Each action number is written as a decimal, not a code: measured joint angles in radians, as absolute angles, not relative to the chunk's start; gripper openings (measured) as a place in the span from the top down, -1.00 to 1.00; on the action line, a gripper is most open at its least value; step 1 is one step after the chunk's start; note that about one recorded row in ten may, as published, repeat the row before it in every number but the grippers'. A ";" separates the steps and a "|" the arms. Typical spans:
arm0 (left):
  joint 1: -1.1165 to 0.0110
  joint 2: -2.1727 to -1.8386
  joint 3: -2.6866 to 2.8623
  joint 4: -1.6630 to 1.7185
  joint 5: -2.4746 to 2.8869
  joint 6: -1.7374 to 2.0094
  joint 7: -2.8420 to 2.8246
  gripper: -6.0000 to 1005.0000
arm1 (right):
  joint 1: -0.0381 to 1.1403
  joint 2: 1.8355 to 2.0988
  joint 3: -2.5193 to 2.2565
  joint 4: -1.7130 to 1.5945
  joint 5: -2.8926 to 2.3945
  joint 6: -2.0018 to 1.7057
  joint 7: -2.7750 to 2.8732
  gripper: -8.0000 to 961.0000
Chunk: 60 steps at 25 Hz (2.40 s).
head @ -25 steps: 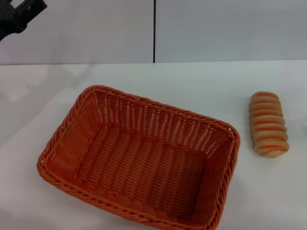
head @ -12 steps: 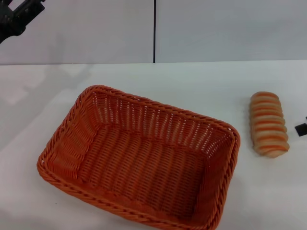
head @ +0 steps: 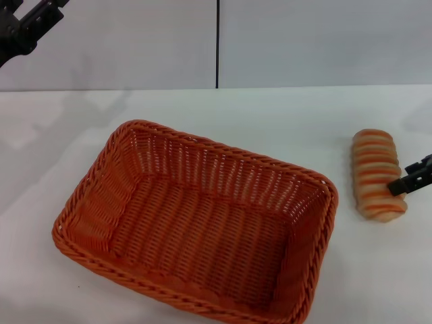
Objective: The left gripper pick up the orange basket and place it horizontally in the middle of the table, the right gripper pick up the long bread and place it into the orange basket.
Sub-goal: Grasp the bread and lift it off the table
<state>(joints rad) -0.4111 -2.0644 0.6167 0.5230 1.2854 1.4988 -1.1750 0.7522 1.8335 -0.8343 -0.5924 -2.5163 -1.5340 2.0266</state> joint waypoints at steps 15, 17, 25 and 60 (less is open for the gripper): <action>-0.408 -2.063 0.617 0.518 1.285 1.501 -1.178 -0.62 | 0.814 1.855 -0.848 -0.542 -2.534 -1.496 2.034 -0.48; -0.408 -2.063 0.617 0.518 1.285 1.501 -1.178 -0.62 | 0.815 1.856 -0.849 -0.542 -2.534 -1.496 2.034 -0.47; -0.411 -2.062 0.617 0.518 1.284 1.502 -1.179 -0.62 | 0.820 1.860 -0.859 -0.539 -2.536 -1.494 2.036 0.41; -0.404 -2.062 0.607 0.519 1.282 1.563 -1.180 -0.62 | 0.773 1.894 -0.852 -0.582 -2.525 -1.517 2.029 0.93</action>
<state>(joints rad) -0.4044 -2.0616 0.6074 0.5186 1.2824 1.5634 -1.1797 0.7727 1.8942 -0.8516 -0.5821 -2.5254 -1.5167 2.0293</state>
